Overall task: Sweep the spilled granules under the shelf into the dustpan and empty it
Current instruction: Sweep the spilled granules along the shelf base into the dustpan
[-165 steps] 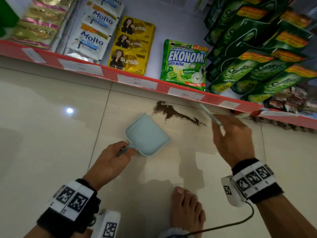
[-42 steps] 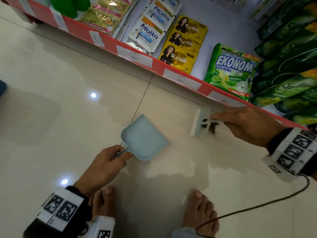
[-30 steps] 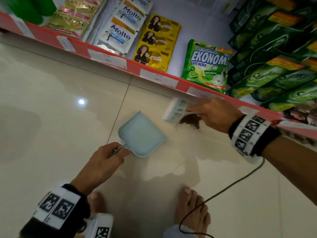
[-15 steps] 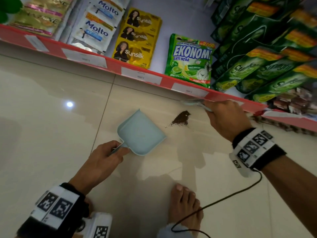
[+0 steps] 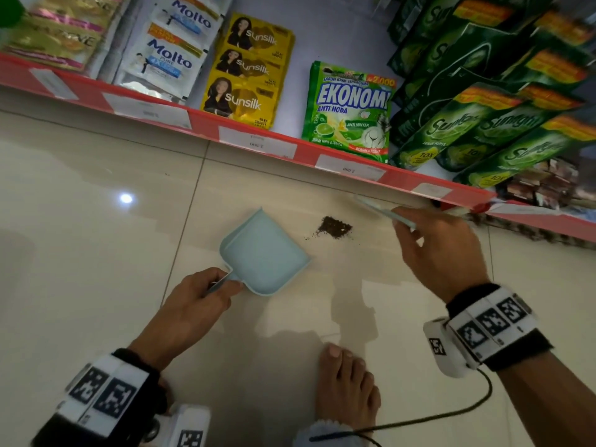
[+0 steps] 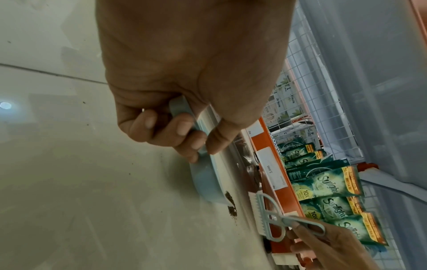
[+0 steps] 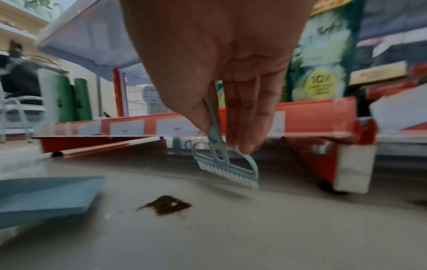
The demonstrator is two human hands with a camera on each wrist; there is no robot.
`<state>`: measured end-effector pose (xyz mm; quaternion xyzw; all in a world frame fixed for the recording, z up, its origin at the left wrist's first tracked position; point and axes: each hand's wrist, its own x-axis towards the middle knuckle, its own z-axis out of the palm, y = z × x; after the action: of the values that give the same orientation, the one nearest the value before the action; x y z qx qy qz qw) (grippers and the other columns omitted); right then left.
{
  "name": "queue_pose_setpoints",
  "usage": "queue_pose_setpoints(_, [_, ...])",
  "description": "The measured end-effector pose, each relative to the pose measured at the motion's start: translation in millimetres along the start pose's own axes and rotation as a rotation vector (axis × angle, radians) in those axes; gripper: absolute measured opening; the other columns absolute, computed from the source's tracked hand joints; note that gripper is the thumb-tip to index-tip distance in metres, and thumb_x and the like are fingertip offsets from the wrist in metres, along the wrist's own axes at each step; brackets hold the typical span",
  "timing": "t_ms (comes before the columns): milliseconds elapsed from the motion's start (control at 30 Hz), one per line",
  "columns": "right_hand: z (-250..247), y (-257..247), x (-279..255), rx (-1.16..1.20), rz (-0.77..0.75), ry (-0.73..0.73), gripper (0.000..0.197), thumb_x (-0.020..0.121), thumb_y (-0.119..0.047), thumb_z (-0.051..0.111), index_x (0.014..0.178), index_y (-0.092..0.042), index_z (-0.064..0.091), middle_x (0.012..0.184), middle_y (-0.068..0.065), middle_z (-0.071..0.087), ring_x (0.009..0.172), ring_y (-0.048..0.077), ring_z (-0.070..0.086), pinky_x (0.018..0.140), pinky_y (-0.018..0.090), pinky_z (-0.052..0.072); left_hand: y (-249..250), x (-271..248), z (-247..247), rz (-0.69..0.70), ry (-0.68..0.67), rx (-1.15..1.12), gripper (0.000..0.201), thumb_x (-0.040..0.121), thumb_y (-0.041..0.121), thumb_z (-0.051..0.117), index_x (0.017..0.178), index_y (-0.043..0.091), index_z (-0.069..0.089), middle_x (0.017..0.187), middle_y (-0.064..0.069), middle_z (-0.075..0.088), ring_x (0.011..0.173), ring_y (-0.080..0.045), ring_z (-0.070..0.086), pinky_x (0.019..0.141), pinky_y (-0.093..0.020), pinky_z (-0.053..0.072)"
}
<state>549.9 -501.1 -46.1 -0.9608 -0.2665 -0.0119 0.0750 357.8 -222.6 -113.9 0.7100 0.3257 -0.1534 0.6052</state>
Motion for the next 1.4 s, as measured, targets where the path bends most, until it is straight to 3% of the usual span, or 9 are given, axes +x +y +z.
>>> queue_pose_setpoints(167, [9.9, 9.5, 8.5, -0.147, 0.225, -0.117, 0.020, 0.094, -0.024, 0.053, 0.104, -0.019, 0.070, 0.089, 0.011, 0.070, 0.072, 0.035, 0.063, 0.064, 0.037, 0.048, 2.4, 3.6, -0.7, 0.013, -0.035, -0.005, 0.029, 0.091, 0.031, 0.062, 0.070, 0.013, 0.054, 0.052, 0.008, 0.047, 0.052, -0.010, 0.041, 0.061, -0.033, 0.034])
queue_pose_setpoints(300, [26.3, -28.9, -9.6, 0.009, 0.073, -0.226, 0.026, 0.100, -0.025, 0.045, 0.110, -0.020, 0.068, 0.072, 0.005, 0.067, 0.052, 0.021, 0.055, 0.050, 0.026, 0.041, 3.1, 9.4, -0.2, 0.028, -0.079, 0.019, 0.029, 0.091, 0.031, 0.062, 0.072, 0.010, 0.056, 0.053, 0.009, 0.049, 0.052, -0.010, 0.042, 0.061, -0.034, 0.035])
queue_pose_setpoints(467, [17.9, -55.8, -25.7, 0.120, 0.080, -0.112, 0.021, 0.098, -0.023, 0.049, 0.108, -0.021, 0.067, 0.074, 0.001, 0.068, 0.053, 0.020, 0.055, 0.050, 0.026, 0.040, 4.7, 20.3, -3.4, 0.036, -0.133, 0.049, 0.030, 0.091, 0.034, 0.061, 0.079, 0.006, 0.060, 0.052, 0.009, 0.049, 0.055, -0.012, 0.043, 0.063, -0.035, 0.036])
queue_pose_setpoints(600, [-1.1, -26.8, -22.9, -0.013, 0.244, 0.051, 0.017, 0.096, -0.018, 0.053, 0.099, -0.016, 0.070, 0.068, 0.009, 0.069, 0.048, 0.026, 0.056, 0.049, 0.021, 0.036, 11.4, 31.9, -8.4, 0.052, -0.145, 0.088, 0.031, 0.090, 0.036, 0.061, 0.079, 0.007, 0.060, 0.051, 0.011, 0.050, 0.054, -0.013, 0.044, 0.063, -0.034, 0.036])
queue_pose_setpoints(767, [3.9, -1.0, -20.9, -0.192, 0.561, -0.146, 0.025, 0.098, -0.024, 0.044, 0.097, -0.012, 0.066, 0.084, 0.020, 0.070, 0.076, 0.041, 0.062, 0.063, 0.038, 0.043, 16.0, 44.7, -16.9, 0.068, -0.159, 0.071, 0.030, 0.092, 0.036, 0.061, 0.075, 0.012, 0.059, 0.051, 0.011, 0.049, 0.051, -0.012, 0.041, 0.062, -0.032, 0.034])
queue_pose_setpoints(1033, [22.8, -78.2, -34.1, 0.111, 0.275, -0.112, 0.022, 0.098, -0.025, 0.046, 0.100, -0.021, 0.067, 0.072, -0.002, 0.068, 0.053, 0.018, 0.056, 0.049, 0.024, 0.040, 18.3, 46.5, -13.3, 0.066, -0.143, 0.053, 0.034, 0.088, 0.043, 0.062, 0.087, 0.010, 0.066, 0.056, 0.009, 0.051, 0.055, -0.012, 0.043, 0.062, -0.035, 0.034])
queue_pose_setpoints(1133, [4.8, -58.3, -23.7, 0.035, 0.278, -0.024, 0.018, 0.096, -0.023, 0.050, 0.095, -0.022, 0.067, 0.066, 0.001, 0.067, 0.048, 0.022, 0.056, 0.044, 0.020, 0.036, 21.5, 41.2, -10.5, 0.064, -0.137, 0.026, 0.041, 0.081, 0.050, 0.061, 0.083, 0.009, 0.064, 0.055, 0.009, 0.050, 0.053, -0.011, 0.042, 0.061, -0.035, 0.033])
queue_pose_setpoints(1267, [2.0, 2.6, -3.6, -0.196, 0.422, 0.062, 0.019, 0.093, -0.025, 0.052, 0.099, -0.019, 0.068, 0.078, 0.019, 0.068, 0.068, 0.042, 0.064, 0.058, 0.037, 0.044, 22.9, 38.7, -5.8, 0.085, -0.108, 0.065, 0.029, 0.091, 0.039, 0.062, 0.077, 0.012, 0.061, 0.054, 0.010, 0.051, 0.051, -0.009, 0.043, 0.061, -0.034, 0.035])
queue_pose_setpoints(1400, [19.4, 40.4, 2.0, -0.233, 0.552, -0.060, 0.026, 0.095, -0.019, 0.050, 0.116, -0.023, 0.065, 0.092, 0.023, 0.068, 0.083, 0.045, 0.064, 0.066, 0.041, 0.044, 22.8, 30.1, 4.4, 0.076, -0.101, 0.071, 0.030, 0.091, 0.037, 0.062, 0.079, 0.010, 0.061, 0.054, 0.010, 0.050, 0.052, -0.009, 0.042, 0.062, -0.033, 0.035])
